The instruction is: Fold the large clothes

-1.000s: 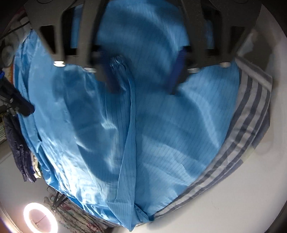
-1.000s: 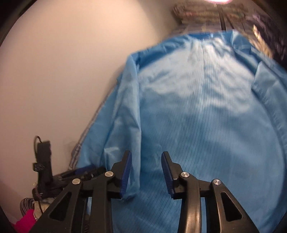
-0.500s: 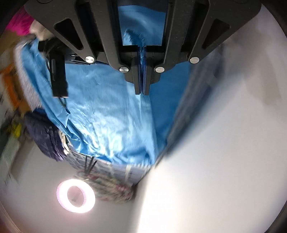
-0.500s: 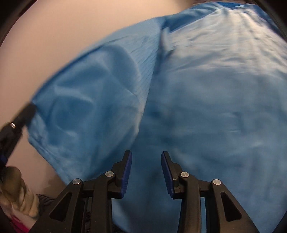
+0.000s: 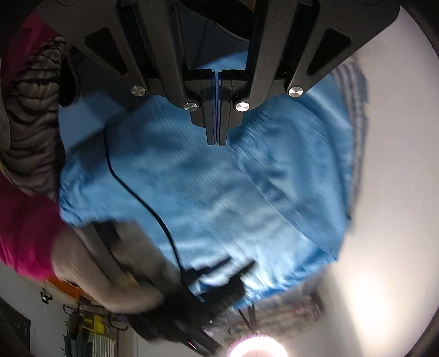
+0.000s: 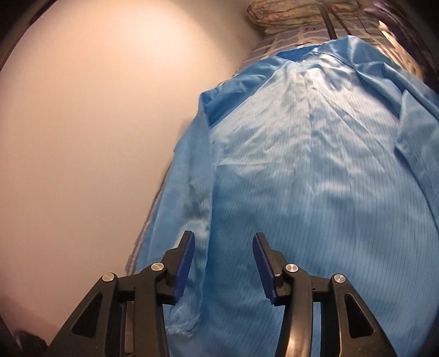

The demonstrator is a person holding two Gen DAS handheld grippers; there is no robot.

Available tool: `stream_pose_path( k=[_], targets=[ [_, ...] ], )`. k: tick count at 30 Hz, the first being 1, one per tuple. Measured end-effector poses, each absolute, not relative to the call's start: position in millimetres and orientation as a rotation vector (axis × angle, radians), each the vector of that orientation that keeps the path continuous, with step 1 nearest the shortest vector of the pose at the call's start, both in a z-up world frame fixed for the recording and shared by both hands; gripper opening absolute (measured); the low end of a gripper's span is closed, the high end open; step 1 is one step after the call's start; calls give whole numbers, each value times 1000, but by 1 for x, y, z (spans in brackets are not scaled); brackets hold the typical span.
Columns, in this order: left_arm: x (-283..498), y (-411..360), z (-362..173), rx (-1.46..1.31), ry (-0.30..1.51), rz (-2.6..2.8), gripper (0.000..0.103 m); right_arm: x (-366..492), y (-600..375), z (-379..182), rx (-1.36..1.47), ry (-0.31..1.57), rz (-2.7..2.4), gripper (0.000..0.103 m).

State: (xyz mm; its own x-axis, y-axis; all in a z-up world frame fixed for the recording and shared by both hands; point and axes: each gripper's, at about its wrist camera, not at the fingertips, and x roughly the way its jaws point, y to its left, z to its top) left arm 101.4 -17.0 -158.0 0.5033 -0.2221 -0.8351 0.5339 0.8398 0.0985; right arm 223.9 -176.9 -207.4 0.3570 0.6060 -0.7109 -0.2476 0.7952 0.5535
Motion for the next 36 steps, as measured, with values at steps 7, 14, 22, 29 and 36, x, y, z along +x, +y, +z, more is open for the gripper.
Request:
stream_pose_path(
  k=[7,14,22,29,36],
  targets=[
    [145,62,-162,-72,1013,-287,1,271,-117,-234,263,1145,575,71],
    [163,136,-193,-363,1110,-114,7,284,-74,-275,258,1212,639,20],
    [160,132,-186,-352,1081,-110,7,223,-97,-222,309,1121,750,0],
    [154,151,-194,-411,1084,-74,48,164,-108,-253,176,1278,647,3],
    [144,142,-232,-408,1190,-84,49,167,-121,-238,120,1268,650,38]
  ],
)
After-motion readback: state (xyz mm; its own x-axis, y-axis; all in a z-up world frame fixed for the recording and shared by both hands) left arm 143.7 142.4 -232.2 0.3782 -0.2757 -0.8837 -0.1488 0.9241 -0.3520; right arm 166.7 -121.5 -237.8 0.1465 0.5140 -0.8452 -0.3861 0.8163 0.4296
